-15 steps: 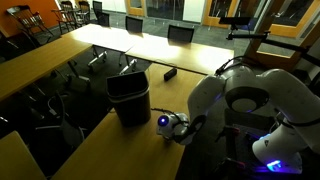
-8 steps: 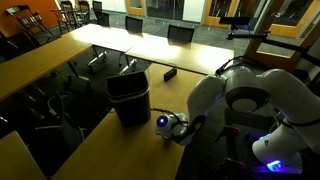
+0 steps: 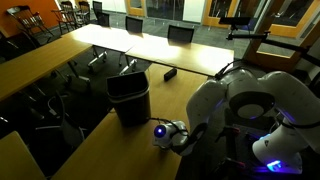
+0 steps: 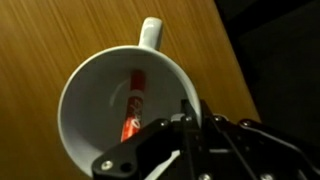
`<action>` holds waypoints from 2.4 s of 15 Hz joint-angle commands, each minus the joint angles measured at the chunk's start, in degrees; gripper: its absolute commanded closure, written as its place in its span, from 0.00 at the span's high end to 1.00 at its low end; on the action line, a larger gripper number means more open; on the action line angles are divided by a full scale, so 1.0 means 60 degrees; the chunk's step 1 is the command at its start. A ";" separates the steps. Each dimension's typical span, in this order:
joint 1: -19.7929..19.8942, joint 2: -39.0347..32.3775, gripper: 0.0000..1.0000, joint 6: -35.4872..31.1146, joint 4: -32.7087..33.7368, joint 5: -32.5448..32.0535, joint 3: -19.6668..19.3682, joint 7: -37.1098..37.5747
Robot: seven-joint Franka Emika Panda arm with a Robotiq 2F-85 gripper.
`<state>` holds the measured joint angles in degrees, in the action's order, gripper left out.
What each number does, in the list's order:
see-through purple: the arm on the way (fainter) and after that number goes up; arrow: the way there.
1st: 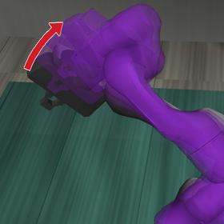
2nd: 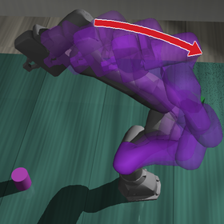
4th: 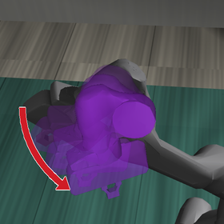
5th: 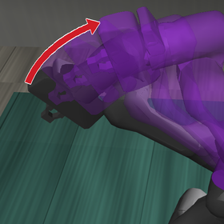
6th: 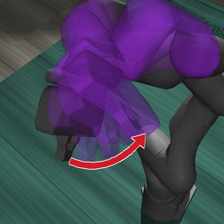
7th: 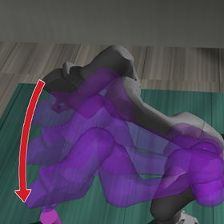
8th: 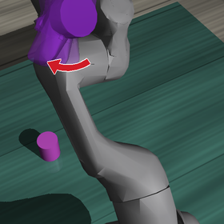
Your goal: Move the mug to the left
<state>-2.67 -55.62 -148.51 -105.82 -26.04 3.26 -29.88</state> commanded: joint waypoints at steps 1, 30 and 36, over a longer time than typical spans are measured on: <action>-0.0648 0.0083 0.03 0.0166 0.0234 -0.0381 -0.0277 0.0372; -0.1192 -0.0459 0.36 0.0724 0.1100 -0.0552 0.0520 -0.0289; -0.0901 0.1133 0.79 0.0699 -0.0389 -0.0397 0.0909 -0.0156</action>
<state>-9.62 -55.55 -143.58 -101.75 -28.95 7.69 -31.00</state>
